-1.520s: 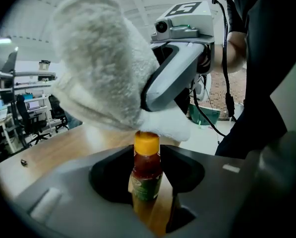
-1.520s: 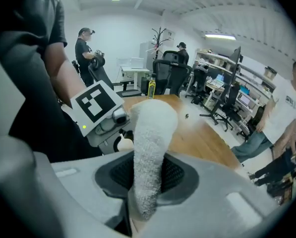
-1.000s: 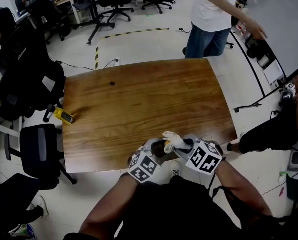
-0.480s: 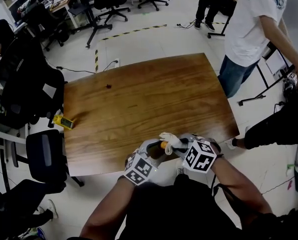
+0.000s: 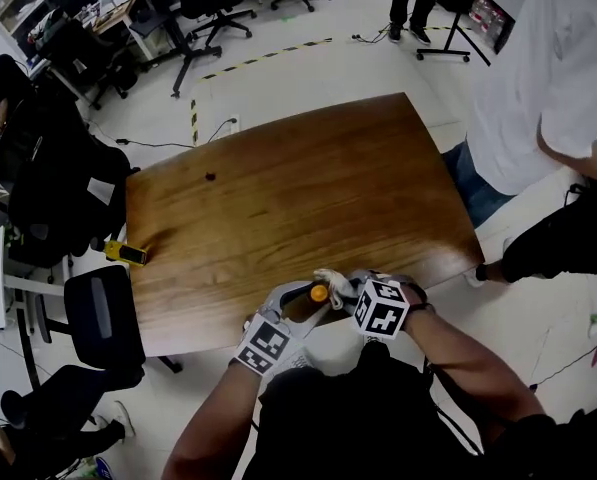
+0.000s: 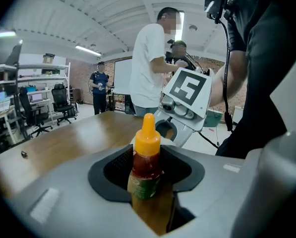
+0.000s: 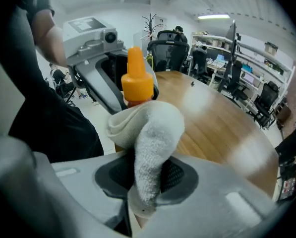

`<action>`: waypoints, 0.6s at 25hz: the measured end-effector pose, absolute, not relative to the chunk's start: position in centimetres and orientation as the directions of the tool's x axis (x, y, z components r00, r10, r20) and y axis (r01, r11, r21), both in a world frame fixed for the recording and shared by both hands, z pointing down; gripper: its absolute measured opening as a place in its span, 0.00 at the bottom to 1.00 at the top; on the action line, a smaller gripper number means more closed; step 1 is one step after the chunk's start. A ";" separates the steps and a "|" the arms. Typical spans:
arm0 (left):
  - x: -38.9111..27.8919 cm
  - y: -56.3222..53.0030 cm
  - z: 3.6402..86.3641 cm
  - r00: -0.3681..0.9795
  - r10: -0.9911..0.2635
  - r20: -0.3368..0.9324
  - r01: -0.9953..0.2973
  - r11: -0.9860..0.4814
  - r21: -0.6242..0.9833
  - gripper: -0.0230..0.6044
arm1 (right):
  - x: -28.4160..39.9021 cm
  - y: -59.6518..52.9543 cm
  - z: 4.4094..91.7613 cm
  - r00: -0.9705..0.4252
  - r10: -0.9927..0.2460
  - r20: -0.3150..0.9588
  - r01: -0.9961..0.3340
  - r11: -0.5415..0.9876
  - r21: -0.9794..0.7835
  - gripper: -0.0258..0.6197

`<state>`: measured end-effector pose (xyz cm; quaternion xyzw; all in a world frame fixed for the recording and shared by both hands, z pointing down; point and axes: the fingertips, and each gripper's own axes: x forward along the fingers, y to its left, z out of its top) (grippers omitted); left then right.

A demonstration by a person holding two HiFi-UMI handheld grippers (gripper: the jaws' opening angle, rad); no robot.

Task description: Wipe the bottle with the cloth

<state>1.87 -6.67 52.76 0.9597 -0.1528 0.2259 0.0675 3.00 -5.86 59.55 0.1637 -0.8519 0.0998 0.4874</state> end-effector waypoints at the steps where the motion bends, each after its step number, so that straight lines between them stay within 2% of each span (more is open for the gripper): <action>1: 2.0 -6.7 52.7 0.851 -0.266 0.453 -0.328 -0.943 0.062 0.33 | 3.1 -5.8 60.1 -0.466 -0.163 0.870 -0.377 0.926 -0.028 0.15; 6: 1.9 -7.0 52.6 0.843 -0.289 0.454 -0.357 -0.932 0.069 0.33 | 2.8 -5.4 63.0 -0.436 -0.091 0.896 -0.437 0.891 -0.122 0.15; 11: 1.6 -7.3 52.9 0.833 -0.303 0.462 -0.372 -0.926 0.063 0.34 | 3.9 -5.4 62.7 -0.445 -0.146 0.884 -0.538 0.832 -0.134 0.15; 13: 1.6 -7.1 52.2 0.849 -0.281 0.447 -0.354 -0.931 0.086 0.40 | 5.5 -4.2 62.0 -0.460 -0.160 0.873 -0.629 0.753 -0.194 0.15; 15: 1.3 -7.2 50.7 0.872 -0.271 0.409 -0.335 -0.938 0.093 0.40 | 6.5 -2.8 61.3 -0.481 -0.188 0.856 -0.702 0.668 -0.247 0.15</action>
